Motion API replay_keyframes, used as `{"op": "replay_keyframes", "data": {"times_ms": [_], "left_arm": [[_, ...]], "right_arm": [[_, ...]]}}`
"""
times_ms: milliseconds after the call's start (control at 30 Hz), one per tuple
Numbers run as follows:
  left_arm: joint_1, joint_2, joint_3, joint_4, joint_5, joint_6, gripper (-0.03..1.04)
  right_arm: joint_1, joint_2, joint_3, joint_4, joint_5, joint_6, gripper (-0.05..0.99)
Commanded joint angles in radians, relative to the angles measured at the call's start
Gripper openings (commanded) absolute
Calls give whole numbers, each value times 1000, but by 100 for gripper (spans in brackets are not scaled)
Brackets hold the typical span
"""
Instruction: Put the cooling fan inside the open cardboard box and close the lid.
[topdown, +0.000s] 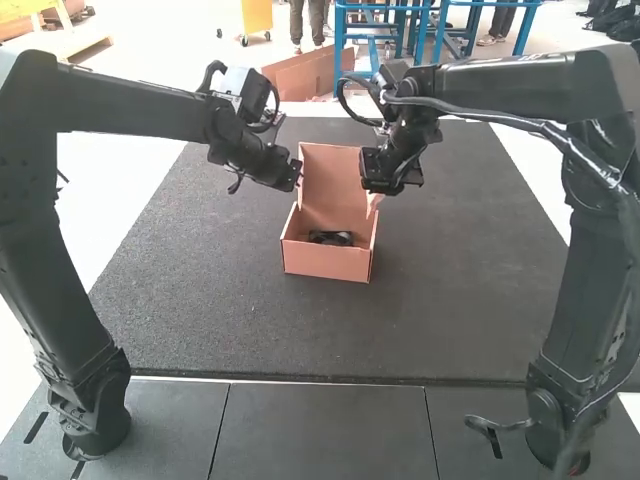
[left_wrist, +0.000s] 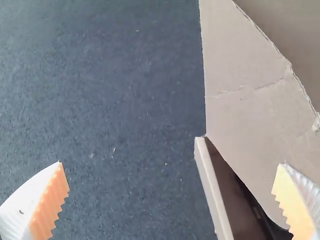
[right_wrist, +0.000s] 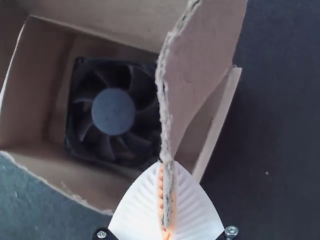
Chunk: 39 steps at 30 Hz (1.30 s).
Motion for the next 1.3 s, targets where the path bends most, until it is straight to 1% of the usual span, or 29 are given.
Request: {"op": "replay_keyframes", "data": {"times_ms": [0, 400, 867, 1033, 1267], "left_arm": [[-9, -44, -1, -3, 4, -10, 97], [-9, -92, -54, -19, 4, -10, 97], [-10, -178, -143, -6, 1, -10, 97], [-9, -211, -166, -20, 1, -15, 97], [-9, -257, -208, 0, -1, -14, 97]], "right_arm": [[27, -32, -22, -11, -8, -17, -1], [48, -34, -37, -71, -17, -37, -1], [73, -41, -62, -77, -19, -42, -1], [79, -41, -71, -99, -12, -51, -1], [99, -40, -92, -103, -8, -62, -1]]}}
